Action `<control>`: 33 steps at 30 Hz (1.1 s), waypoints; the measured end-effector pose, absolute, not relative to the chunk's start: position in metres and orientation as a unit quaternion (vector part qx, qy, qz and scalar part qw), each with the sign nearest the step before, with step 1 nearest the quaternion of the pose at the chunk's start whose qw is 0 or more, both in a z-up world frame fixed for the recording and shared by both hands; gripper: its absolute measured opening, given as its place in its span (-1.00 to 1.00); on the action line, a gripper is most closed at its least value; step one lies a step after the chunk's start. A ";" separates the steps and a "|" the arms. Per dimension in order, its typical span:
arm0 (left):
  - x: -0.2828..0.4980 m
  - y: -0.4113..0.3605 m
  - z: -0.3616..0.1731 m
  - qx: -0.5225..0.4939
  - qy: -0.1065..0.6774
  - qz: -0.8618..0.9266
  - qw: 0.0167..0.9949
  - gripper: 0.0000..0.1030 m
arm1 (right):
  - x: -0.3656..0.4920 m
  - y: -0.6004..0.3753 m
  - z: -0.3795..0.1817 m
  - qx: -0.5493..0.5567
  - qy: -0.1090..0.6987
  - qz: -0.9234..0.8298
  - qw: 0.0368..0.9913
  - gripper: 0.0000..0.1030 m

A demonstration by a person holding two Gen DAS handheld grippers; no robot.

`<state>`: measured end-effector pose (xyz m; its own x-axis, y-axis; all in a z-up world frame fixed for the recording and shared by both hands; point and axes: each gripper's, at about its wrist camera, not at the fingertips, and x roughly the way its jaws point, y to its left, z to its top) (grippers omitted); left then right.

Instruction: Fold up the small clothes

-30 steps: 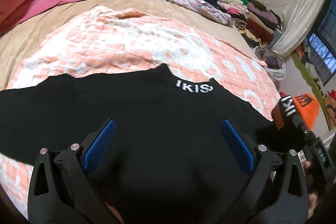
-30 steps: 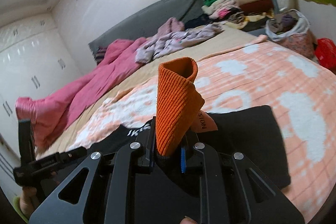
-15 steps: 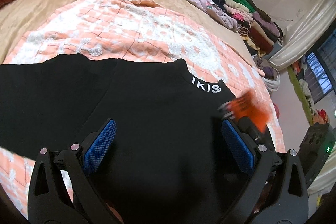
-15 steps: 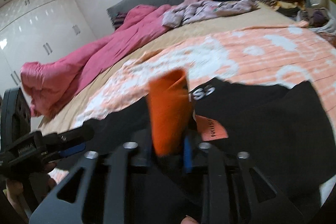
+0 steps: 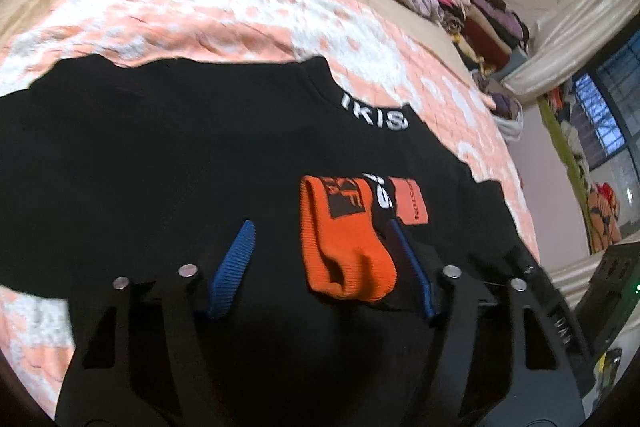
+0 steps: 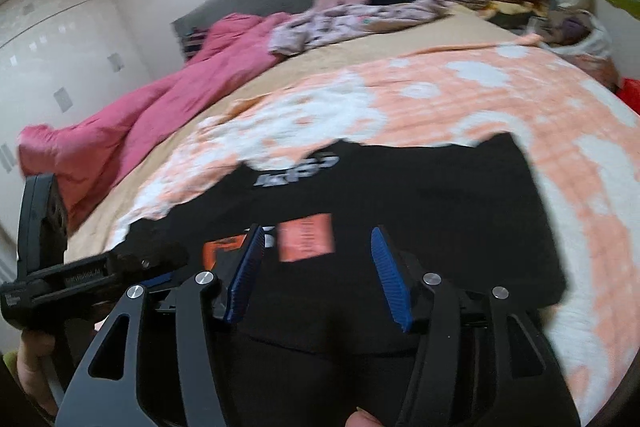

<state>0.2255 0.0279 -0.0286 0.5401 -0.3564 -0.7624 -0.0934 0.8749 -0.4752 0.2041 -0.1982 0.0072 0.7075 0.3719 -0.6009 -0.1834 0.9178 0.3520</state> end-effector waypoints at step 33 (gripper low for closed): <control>0.218 0.038 0.019 -0.125 0.398 -0.011 0.909 -0.90 | 0.186 -0.282 0.008 0.147 0.347 0.035 0.925 0.05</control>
<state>0.2177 0.0381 0.0190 0.6834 -0.1203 -0.7201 -0.0789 0.9684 -0.2367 0.1861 -0.2819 0.0077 0.7564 0.1670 -0.6325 0.0375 0.9542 0.2968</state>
